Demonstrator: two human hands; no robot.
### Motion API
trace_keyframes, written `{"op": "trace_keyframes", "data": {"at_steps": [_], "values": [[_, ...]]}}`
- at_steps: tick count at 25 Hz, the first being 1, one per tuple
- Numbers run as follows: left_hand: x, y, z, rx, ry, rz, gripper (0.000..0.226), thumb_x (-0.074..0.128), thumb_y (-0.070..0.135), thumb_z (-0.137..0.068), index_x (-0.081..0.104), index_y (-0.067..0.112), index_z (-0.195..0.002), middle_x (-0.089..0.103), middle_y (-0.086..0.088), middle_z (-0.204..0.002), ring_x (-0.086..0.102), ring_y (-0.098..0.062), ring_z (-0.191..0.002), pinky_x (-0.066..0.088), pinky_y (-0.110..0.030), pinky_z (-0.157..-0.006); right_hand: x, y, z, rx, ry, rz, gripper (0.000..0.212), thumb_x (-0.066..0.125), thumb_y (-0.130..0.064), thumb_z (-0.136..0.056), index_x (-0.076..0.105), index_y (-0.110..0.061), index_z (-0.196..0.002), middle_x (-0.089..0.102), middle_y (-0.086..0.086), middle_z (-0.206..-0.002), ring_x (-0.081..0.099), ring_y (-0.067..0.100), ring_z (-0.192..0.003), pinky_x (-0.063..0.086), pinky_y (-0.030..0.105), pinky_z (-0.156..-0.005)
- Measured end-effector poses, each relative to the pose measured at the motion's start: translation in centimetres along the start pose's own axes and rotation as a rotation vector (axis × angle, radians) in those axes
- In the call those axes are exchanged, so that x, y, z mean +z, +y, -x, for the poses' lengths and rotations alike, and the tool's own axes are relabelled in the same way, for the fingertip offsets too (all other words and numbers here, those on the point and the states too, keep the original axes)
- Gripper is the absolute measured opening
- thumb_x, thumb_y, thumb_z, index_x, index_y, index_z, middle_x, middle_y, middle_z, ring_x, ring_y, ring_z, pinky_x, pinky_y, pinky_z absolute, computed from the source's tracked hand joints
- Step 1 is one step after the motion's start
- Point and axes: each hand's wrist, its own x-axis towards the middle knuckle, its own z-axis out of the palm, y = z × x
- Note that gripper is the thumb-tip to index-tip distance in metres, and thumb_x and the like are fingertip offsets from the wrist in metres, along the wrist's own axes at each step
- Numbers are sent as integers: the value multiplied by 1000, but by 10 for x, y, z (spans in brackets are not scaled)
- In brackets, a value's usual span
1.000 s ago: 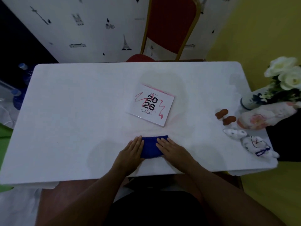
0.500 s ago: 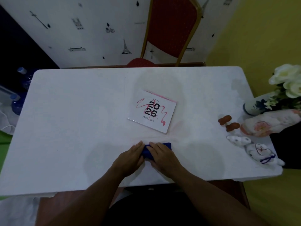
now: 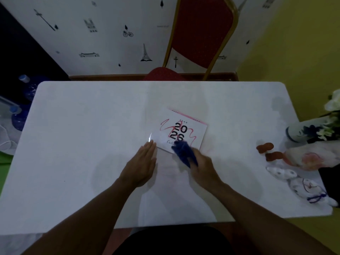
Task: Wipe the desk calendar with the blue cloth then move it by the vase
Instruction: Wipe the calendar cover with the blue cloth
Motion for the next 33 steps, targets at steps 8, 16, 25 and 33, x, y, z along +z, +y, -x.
{"op": "trace_keyframes", "data": {"at_steps": [8,16,25,33], "values": [[23,-11,-37,-93,-82,-101,71,23,43,-109,-3,8,-166,-7,-13,-175,-5,-27,-164,7,-42,-134,-25,-33,-138,96,219,40,33,51,-8,-104,62,-9,-135,73,5,-102,69,12,-86,55,14,-76],[55,-23,-33,-123,42,-208,76,17,57,-106,2,13,-167,-1,-7,-176,-1,-21,-164,10,-42,-133,55,-9,-165,-53,-147,407,60,54,-8,-103,33,-8,-159,29,12,-168,23,30,-157,25,46,-127],[70,-28,-37,-135,108,-264,79,21,60,-106,7,13,-167,7,-8,-177,7,-22,-164,17,-44,-132,74,10,-162,-269,-193,644,68,56,-5,-102,24,-7,-162,22,11,-171,15,32,-159,9,51,-129],[70,-28,-35,-110,136,-290,78,22,56,-107,5,9,-167,2,-11,-177,2,-22,-165,17,-45,-133,45,27,-96,-438,-333,475,68,63,5,-94,40,-9,-157,39,5,-164,28,25,-156,17,46,-130]]}}
